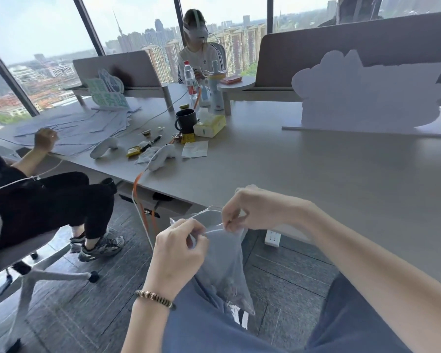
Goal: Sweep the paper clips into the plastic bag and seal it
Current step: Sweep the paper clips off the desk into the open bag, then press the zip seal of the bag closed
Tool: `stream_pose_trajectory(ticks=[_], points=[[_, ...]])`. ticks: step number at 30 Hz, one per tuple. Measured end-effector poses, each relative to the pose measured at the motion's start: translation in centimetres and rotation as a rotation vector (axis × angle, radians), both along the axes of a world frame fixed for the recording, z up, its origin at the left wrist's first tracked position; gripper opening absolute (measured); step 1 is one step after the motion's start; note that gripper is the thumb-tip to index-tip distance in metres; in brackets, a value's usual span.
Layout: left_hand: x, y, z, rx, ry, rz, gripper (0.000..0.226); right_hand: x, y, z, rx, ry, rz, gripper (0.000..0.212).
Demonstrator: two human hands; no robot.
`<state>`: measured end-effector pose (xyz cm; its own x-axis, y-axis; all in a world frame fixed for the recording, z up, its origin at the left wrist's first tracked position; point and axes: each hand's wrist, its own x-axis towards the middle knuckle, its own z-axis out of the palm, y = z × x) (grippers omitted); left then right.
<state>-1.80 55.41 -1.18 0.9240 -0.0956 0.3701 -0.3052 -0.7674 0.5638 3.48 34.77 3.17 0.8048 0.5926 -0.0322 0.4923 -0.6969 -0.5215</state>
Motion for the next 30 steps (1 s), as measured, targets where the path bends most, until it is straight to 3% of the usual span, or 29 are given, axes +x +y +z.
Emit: stream_pose_trajectory(ticks=[8,15,23,30], points=[[1.1,2.1,1.8,0.134,0.178,0.07,0.019,-2.2,-1.2,3.8,-0.024,-0.051,0.004,0.007],[1.5,0.5,3.7,0.116,0.105,-0.006,0.017,-4.6,-5.9,6.7,0.022,-0.043,-0.094,0.007],[2.5,-3.3,10.7,0.019,0.127,-0.371,0.007,-8.1,-12.8,8.8,0.154,-0.1,-0.323,0.002],[3.8,-8.9,16.0,-0.169,0.078,-0.625,0.028,-11.2,-18.6,10.6,0.302,-0.217,-0.59,0.012]])
